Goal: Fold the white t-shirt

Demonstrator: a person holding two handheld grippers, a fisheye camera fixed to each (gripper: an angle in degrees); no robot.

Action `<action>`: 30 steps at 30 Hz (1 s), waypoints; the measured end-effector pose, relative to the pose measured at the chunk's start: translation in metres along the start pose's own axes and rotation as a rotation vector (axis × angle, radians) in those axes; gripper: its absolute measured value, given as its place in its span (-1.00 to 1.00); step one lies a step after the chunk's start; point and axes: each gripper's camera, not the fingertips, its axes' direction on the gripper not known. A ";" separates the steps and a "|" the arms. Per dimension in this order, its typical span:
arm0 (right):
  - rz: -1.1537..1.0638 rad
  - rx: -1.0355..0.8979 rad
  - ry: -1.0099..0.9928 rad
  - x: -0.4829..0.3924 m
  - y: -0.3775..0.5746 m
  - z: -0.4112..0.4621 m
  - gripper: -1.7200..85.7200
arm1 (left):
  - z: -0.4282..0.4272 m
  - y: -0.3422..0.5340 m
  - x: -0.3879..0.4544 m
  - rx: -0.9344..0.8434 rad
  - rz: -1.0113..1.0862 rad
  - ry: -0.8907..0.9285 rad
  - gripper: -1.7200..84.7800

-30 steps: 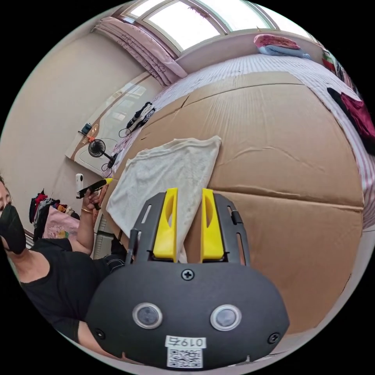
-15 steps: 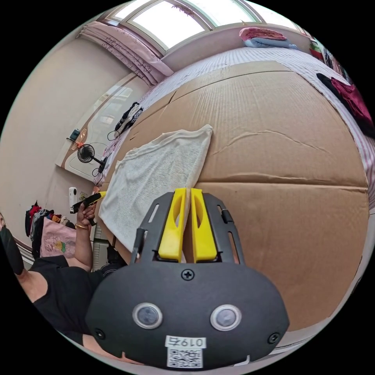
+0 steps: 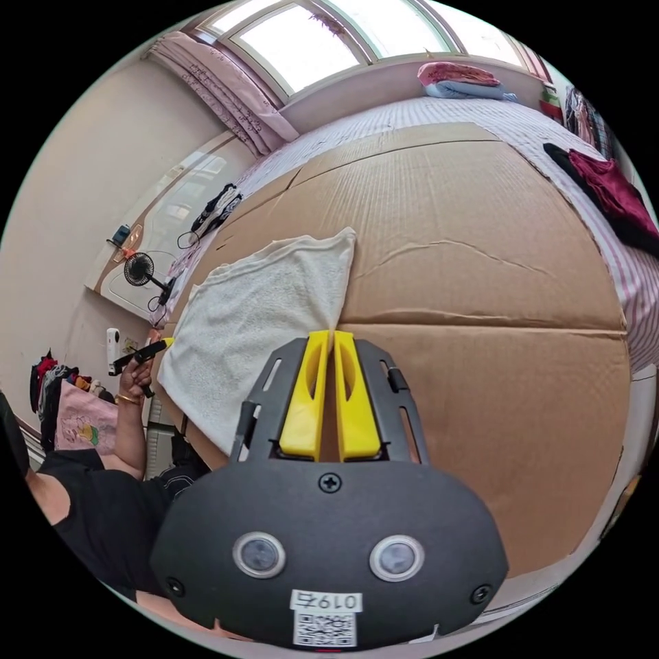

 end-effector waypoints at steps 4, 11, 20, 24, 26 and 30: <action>0.028 0.028 -0.041 0.011 0.016 0.011 -0.84 | -0.007 0.008 0.004 -0.011 -0.016 0.009 -0.94; 0.034 0.010 -0.147 0.023 0.068 0.023 -0.80 | -0.044 0.059 -0.003 0.074 -0.091 0.099 -0.93; 0.031 -0.030 -0.127 0.035 0.102 0.064 -0.95 | -0.042 0.102 0.038 0.038 -0.053 -0.005 -0.93; 0.043 -0.017 -0.100 0.046 0.116 0.070 -0.95 | -0.048 0.112 0.040 0.031 -0.046 -0.029 -0.93; 0.043 -0.016 -0.124 0.052 0.124 0.077 -0.93 | -0.051 0.116 0.038 0.031 -0.053 -0.025 -0.93; 0.032 0.005 -0.127 0.057 0.135 0.082 -0.85 | -0.060 0.124 0.038 0.047 -0.073 -0.011 -0.93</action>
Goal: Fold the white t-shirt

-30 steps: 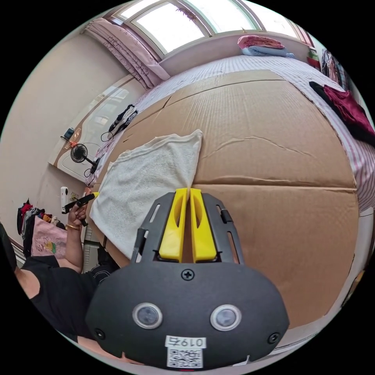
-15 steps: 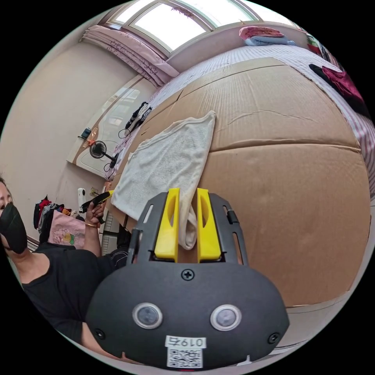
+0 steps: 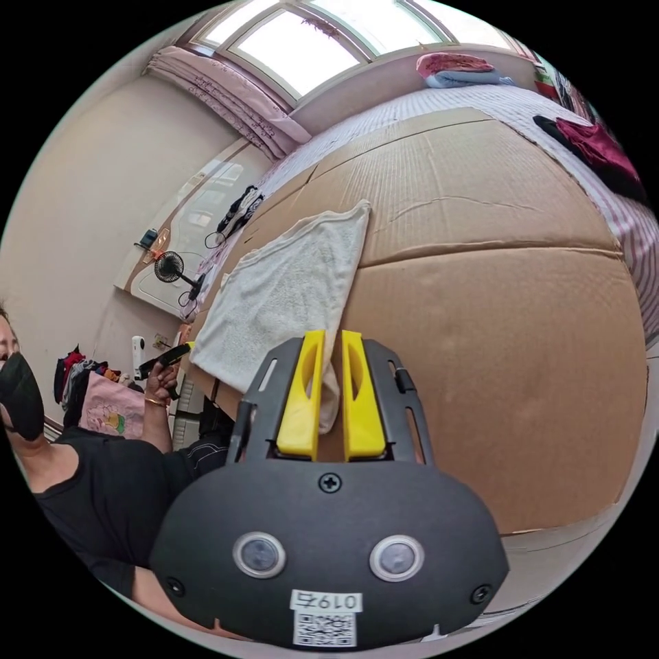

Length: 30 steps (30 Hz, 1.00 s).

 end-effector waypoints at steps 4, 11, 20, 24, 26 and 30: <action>-0.050 0.087 -0.043 0.005 0.026 -0.019 -0.82 | -0.025 0.018 -0.009 0.073 -0.025 0.033 -0.93; -0.110 0.048 -0.080 0.016 0.076 -0.026 -0.76 | -0.040 0.063 0.000 0.132 0.077 0.062 -0.88; -0.107 0.033 -0.085 0.024 0.098 -0.021 -0.76 | -0.028 0.065 0.021 0.107 0.158 0.072 -0.87; -0.110 0.053 -0.097 0.027 0.102 -0.030 -0.78 | -0.029 0.066 0.018 0.093 0.167 0.089 -0.88; -0.109 0.050 -0.092 0.029 0.101 -0.034 -0.78 | -0.025 0.064 0.018 0.074 0.175 0.089 -0.89; -0.111 0.047 -0.094 0.029 0.098 -0.040 -0.79 | -0.014 0.059 0.014 0.048 0.164 0.073 -0.91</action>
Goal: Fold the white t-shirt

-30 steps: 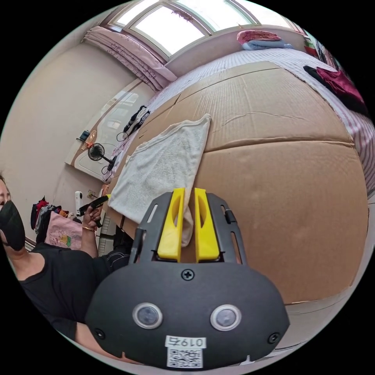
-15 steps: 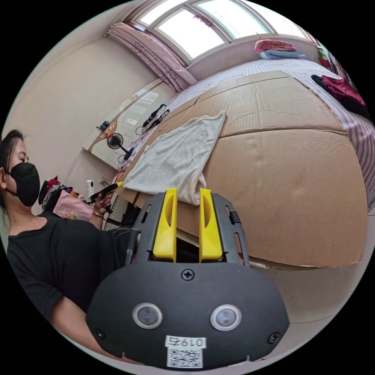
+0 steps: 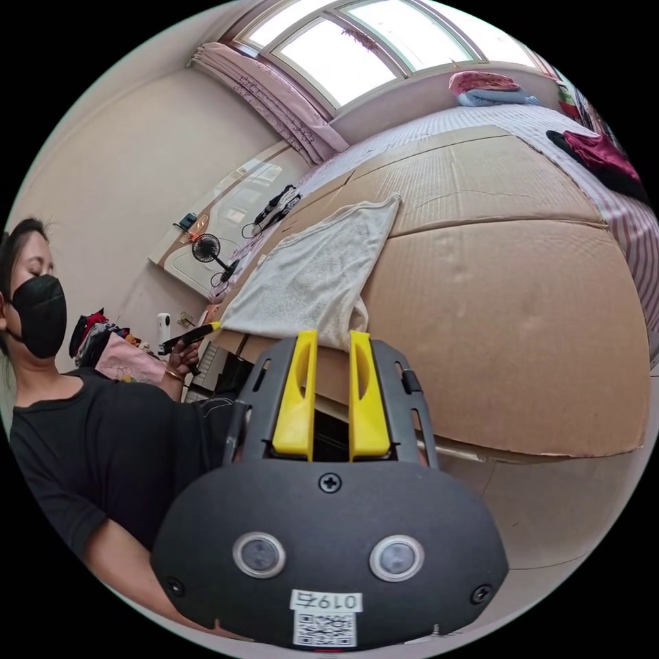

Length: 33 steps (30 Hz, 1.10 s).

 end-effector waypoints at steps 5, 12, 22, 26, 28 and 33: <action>-0.013 0.030 0.018 -0.003 -0.007 -0.019 -0.81 | 0.005 -0.003 -0.013 -0.002 -0.039 0.026 -0.92; -0.021 -0.003 0.012 -0.007 -0.028 -0.036 -0.81 | 0.014 -0.013 -0.028 -0.006 -0.051 0.051 -0.92; -0.152 -0.160 0.064 -0.019 -0.097 -0.081 -0.98 | 0.018 -0.042 -0.047 -0.052 0.035 0.028 -0.92; -0.228 -0.294 0.051 -0.020 -0.136 -0.103 -0.98 | 0.023 -0.058 -0.060 -0.102 0.069 0.048 -0.92; -0.227 -0.337 0.054 -0.020 -0.150 -0.105 -0.97 | 0.029 -0.061 -0.064 -0.124 0.073 0.036 -0.92; -0.241 -0.361 0.010 -0.024 -0.177 -0.123 -0.93 | 0.037 -0.069 -0.083 -0.108 0.050 0.074 -0.92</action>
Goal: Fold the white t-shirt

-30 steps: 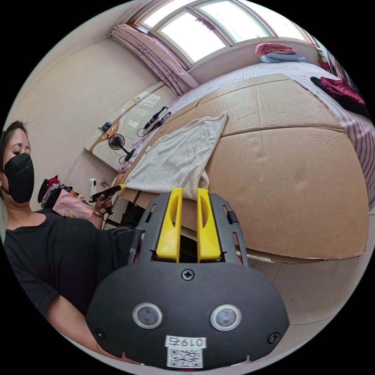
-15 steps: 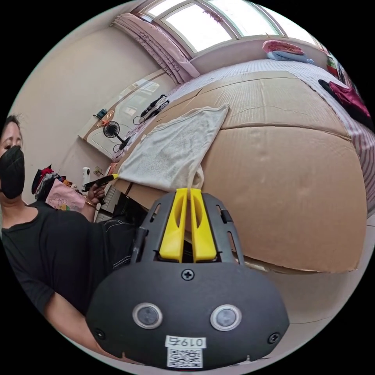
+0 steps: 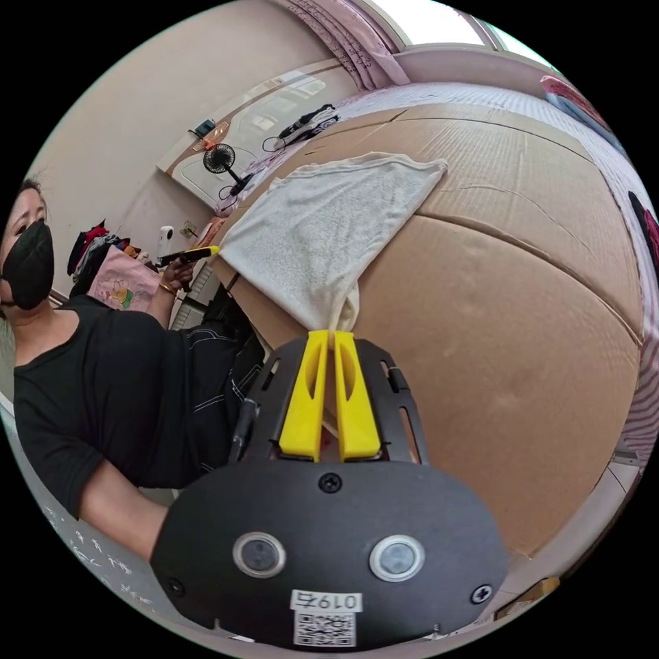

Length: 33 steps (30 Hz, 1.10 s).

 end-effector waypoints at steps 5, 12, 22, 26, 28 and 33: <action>-0.003 -0.005 0.028 -0.002 -0.016 -0.052 -0.83 | -0.006 -0.007 -0.014 0.001 0.019 -0.010 -0.93; 0.116 0.238 0.021 0.021 -0.081 -0.119 -0.86 | -0.028 -0.060 -0.053 0.138 0.004 -0.038 -0.92; 0.206 0.220 0.087 0.075 -0.244 -0.133 -0.77 | 0.046 -0.213 -0.108 0.107 -0.041 -0.080 -0.84; 0.244 0.151 0.084 0.086 -0.272 -0.139 -0.77 | 0.063 -0.248 -0.131 0.082 -0.078 -0.083 -0.81; 0.257 0.141 0.071 0.089 -0.279 -0.144 -0.78 | 0.069 -0.257 -0.141 0.070 -0.100 -0.090 -0.80; 0.257 0.122 0.013 0.093 -0.295 -0.153 -0.81 | 0.087 -0.278 -0.164 0.029 -0.132 -0.049 -0.80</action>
